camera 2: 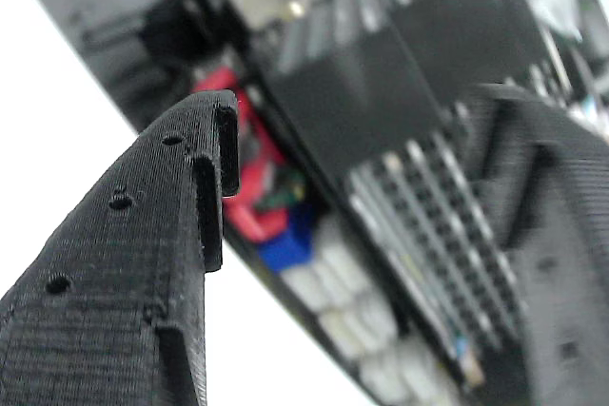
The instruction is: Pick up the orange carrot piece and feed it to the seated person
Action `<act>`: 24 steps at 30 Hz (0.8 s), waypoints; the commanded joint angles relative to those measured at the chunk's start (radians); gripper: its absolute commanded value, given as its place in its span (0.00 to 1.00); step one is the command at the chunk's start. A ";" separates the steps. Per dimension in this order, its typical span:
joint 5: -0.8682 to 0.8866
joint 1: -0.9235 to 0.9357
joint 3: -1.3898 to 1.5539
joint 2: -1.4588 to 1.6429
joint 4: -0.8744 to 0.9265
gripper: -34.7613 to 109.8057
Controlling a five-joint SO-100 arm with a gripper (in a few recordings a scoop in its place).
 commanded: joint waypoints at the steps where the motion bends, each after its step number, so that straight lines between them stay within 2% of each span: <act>1: 0.003 0.049 0.005 0.097 0.009 0.21; 6: 0.003 0.067 0.149 0.156 0.009 0.23; 17: 0.020 0.034 0.666 0.546 0.009 0.22; 24: 0.278 -0.118 0.948 0.810 0.008 0.22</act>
